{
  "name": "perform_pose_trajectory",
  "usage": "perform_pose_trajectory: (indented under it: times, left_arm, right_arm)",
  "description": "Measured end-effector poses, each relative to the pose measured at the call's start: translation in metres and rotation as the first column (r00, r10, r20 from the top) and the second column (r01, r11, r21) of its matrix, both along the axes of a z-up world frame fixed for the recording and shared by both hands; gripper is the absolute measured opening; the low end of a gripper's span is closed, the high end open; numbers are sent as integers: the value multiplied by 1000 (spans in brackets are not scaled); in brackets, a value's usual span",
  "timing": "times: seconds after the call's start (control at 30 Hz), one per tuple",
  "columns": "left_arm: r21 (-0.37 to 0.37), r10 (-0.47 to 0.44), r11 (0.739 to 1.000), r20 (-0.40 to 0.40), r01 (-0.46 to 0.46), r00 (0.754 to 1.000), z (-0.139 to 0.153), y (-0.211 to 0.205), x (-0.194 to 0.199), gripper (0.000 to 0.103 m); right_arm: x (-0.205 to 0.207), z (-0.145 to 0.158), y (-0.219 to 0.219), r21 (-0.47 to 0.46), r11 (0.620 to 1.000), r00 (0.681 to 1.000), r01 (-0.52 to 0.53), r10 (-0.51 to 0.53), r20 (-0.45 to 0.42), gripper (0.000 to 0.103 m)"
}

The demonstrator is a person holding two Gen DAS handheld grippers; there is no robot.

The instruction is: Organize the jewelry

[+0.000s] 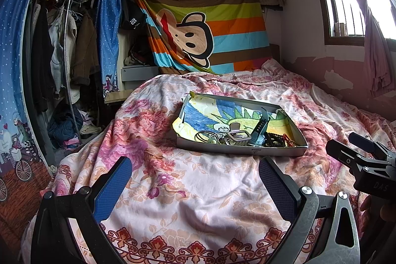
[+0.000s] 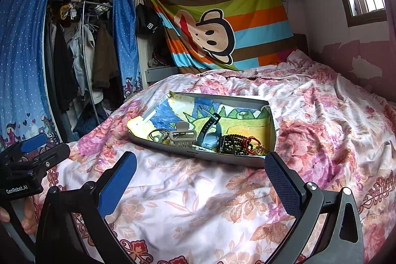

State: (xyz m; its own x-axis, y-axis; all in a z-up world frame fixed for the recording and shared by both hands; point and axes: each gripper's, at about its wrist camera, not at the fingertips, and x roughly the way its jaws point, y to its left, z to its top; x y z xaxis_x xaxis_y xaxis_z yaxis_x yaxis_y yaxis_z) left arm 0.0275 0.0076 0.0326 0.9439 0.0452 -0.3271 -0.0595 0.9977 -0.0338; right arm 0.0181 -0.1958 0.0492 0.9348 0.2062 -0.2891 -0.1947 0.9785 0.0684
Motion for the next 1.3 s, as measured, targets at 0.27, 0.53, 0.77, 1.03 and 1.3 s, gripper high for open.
perform_pose_trajectory:
  times: [0.27, 0.53, 0.77, 1.03, 1.3]
  left_arm:
    - [1, 0, 1000, -1, 0, 1000, 0, 0, 0, 103]
    - [3, -1, 1000, -3, 1, 1000, 0, -1, 1, 103]
    - [26, 21, 999, -50, -19, 999, -5, -3, 4, 103]
    - [60, 22, 998, -42, -19, 999, -7, -2, -4, 103]
    - [67, 18, 998, -45, -15, 999, -2, -6, 0, 103]
  right_arm:
    - [0, -1, 0, 0, 1000, 1000, 0, 0, -1, 102]
    - [-1, -1, 0, -1, 1000, 1000, -1, 1, -3, 102]
    - [0, 0, 0, 0, 1000, 1000, 0, 0, -2, 102]
    - [0, 1, 0, 0, 1000, 1000, 0, 0, -3, 102]
    - [-1, 0, 0, 0, 1000, 1000, 0, 0, -4, 101]
